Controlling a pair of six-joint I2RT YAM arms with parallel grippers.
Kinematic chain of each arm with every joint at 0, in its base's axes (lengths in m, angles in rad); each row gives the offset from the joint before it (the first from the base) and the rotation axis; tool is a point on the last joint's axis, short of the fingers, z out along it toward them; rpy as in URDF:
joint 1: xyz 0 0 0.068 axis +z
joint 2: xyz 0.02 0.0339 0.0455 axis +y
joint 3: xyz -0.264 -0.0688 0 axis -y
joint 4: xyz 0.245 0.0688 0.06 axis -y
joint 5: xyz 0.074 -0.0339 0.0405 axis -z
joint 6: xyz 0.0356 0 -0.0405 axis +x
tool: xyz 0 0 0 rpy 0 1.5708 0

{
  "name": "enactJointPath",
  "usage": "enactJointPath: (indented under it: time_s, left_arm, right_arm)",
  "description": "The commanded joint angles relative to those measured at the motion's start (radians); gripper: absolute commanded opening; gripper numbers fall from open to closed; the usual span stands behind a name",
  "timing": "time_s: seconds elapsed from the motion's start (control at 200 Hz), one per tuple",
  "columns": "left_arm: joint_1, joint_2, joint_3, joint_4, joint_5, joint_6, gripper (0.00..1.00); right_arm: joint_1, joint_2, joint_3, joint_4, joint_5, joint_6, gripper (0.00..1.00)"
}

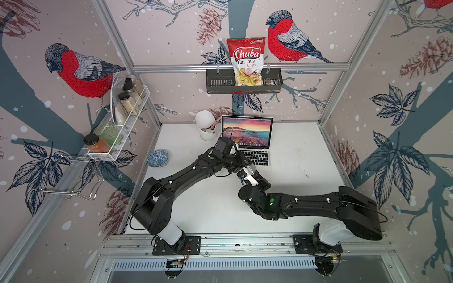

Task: Remove the wireless mouse receiver from the laptop
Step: Place the mouse at the center of the board.

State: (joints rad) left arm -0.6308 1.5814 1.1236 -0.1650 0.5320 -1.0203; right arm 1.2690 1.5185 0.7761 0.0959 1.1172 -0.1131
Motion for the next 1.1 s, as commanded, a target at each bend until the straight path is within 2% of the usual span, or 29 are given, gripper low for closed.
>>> enactJointPath:
  time_s: [0.0,0.025,0.06,0.085,0.105,0.12,0.235,0.345,0.425,0.54,0.64,0.785,0.85,0.991,1.096]
  left_arm:
    - [-0.010,-0.006,-0.007,0.030,0.058,0.126,0.07]
    - [-0.010,-0.007,-0.009,0.033,0.055,0.127,0.19]
    - [-0.010,-0.006,-0.011,0.040,0.050,0.130,0.45]
    - [-0.010,-0.006,-0.013,0.045,0.045,0.133,0.75]
    - [-0.010,-0.006,-0.013,0.047,0.039,0.137,0.94]
    - [-0.010,-0.005,-0.012,0.049,0.035,0.141,0.97]
    - [-0.009,0.000,0.003,0.045,-0.037,0.186,0.98]
    - [-0.008,-0.015,0.020,0.030,-0.186,0.250,0.98]
    - [-0.008,-0.051,0.029,0.003,-0.369,0.301,0.98]
    - [-0.007,-0.136,0.016,-0.013,-0.650,0.365,0.99]
    - [-0.007,-0.226,-0.023,0.015,-0.808,0.407,0.99]
    - [-0.007,-0.340,-0.081,0.043,-0.937,0.473,0.99]
    - [-0.007,-0.392,-0.115,0.056,-0.979,0.497,0.99]
    - [-0.007,-0.492,-0.202,0.075,-1.025,0.524,0.99]
    - [-0.007,-0.535,-0.245,0.070,-1.035,0.529,0.99]
  right_arm:
    - [-0.002,-0.015,0.007,0.043,-0.042,0.027,0.00]
    - [-0.002,-0.017,0.008,0.041,-0.047,0.027,0.00]
    - [-0.002,-0.022,0.008,0.035,-0.052,0.029,0.00]
    - [-0.001,-0.027,0.010,0.030,-0.055,0.033,0.00]
    - [0.001,-0.031,0.012,0.024,-0.058,0.036,0.00]
    - [0.001,-0.035,0.011,0.018,-0.062,0.039,0.00]
    - [-0.003,-0.078,0.026,-0.058,-0.111,0.080,0.00]
    - [-0.010,-0.141,0.043,-0.200,-0.235,0.151,0.00]
    - [-0.031,-0.193,0.066,-0.335,-0.400,0.214,0.00]
    - [-0.095,-0.261,0.084,-0.491,-0.704,0.272,0.00]
    - [-0.166,-0.340,0.085,-0.564,-0.923,0.280,0.00]
    - [-0.283,-0.362,0.100,-0.620,-1.223,0.259,0.00]
    - [-0.305,-0.347,0.122,-0.634,-1.306,0.243,0.00]
    - [-0.391,-0.225,0.183,-0.716,-1.571,0.195,0.00]
    - [-0.435,-0.148,0.184,-0.704,-1.779,0.184,0.00]
